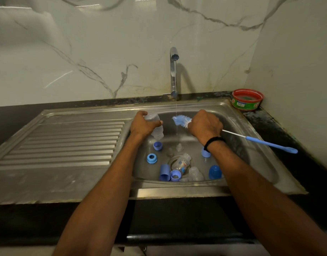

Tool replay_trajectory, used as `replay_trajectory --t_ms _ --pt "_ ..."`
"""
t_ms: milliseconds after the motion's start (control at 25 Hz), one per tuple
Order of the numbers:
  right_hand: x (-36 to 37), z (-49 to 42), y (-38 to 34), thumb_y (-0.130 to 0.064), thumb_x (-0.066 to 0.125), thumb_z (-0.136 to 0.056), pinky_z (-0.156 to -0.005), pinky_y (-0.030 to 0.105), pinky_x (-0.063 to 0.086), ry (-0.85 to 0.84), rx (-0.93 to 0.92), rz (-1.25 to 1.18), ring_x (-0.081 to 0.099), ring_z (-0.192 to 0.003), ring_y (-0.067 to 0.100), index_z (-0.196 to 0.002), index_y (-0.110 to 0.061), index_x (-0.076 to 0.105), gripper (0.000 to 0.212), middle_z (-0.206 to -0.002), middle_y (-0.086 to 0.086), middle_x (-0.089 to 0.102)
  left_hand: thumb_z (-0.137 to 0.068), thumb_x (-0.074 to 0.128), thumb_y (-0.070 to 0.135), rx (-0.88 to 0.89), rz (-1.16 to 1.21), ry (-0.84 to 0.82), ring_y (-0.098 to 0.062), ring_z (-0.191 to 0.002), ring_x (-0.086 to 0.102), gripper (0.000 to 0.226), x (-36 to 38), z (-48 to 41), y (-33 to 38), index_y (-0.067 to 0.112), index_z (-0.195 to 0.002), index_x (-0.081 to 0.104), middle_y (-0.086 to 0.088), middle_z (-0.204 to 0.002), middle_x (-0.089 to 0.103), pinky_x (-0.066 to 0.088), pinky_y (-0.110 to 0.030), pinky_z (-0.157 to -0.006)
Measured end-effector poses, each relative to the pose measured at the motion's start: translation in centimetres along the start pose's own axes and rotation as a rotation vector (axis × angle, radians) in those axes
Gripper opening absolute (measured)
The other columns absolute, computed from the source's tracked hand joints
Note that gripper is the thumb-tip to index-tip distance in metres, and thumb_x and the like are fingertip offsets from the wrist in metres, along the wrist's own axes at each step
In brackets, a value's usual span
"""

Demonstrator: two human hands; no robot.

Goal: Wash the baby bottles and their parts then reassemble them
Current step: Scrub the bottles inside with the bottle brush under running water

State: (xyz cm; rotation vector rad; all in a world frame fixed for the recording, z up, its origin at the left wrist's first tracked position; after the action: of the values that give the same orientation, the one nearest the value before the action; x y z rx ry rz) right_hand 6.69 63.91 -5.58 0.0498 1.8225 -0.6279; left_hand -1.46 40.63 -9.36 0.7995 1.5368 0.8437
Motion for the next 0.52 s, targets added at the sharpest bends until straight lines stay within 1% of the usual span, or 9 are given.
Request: replay_trajectory --t_ms 80,200,280,400,520 --pt "0.0 0.2 0.0 -0.033 0.069 -0.087 -0.073 0.033 0.049 -0.003 0.003 -0.011 0.066 -0.098 0.029 -0.108 -0.012 0.064 0.03 -0.106 0.011 0.068 -0.076 0.087 0.032 0.029 0.029 0.019 -0.022 -0.107 0.061 0.064 -0.8 0.6 0.1 0.014 -0.127 0.054 -0.003 -0.119 0.061 0.05 -0.028 -0.083" --pt "0.0 0.3 -0.2 -0.034 0.07 -0.087 -0.071 0.033 0.05 -0.005 -0.002 -0.017 0.066 -0.094 0.029 -0.106 -0.011 0.065 0.03 -0.103 0.011 0.069 -0.078 0.086 0.032 0.135 0.152 0.102 -0.017 -0.105 0.063 0.064 -2.0 1.1 1.6 0.014 -0.131 0.057 0.0 -0.119 0.065 0.052 -0.024 -0.083" --pt "0.1 0.2 -0.2 -0.034 0.07 -0.087 -0.071 0.033 0.049 -0.005 0.004 -0.018 0.066 -0.095 0.029 -0.106 -0.012 0.065 0.03 -0.104 0.011 0.068 -0.079 0.084 0.035 0.163 0.193 0.111 -0.019 -0.107 0.063 0.066 -2.0 1.2 2.2 0.014 -0.135 0.057 -0.002 -0.122 0.065 0.055 -0.028 -0.088" --pt "0.1 0.1 0.1 -0.033 0.07 -0.086 -0.071 0.033 0.049 -0.008 0.018 -0.025 0.066 -0.097 0.03 -0.106 -0.012 0.066 0.029 -0.106 0.011 0.068 -0.08 0.084 0.034 0.13 0.052 0.041 -0.025 -0.119 0.061 0.074 -0.5 0.8 1.5 0.013 -0.143 0.052 -0.01 -0.136 0.062 0.053 -0.037 -0.099" --pt "-0.1 0.0 0.0 -0.035 0.069 -0.087 -0.069 0.032 0.046 0.011 0.011 -0.025 0.066 -0.095 0.029 -0.106 -0.012 0.066 0.029 -0.103 0.01 0.069 -0.082 0.082 0.028 0.182 0.073 0.088 -0.025 -0.122 0.058 0.072 -0.4 0.8 1.7 0.012 -0.144 0.049 -0.011 -0.139 0.059 0.05 -0.035 -0.102"
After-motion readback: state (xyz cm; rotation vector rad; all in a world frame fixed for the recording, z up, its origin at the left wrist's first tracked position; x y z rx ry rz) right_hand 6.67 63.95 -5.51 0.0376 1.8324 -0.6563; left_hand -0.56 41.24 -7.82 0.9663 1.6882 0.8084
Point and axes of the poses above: each hand's wrist, its own z-axis away from the middle knuckle, its own x-axis out of the palm, y = z × x, the point moved 8 cm from there along -z, towards the middle knuckle
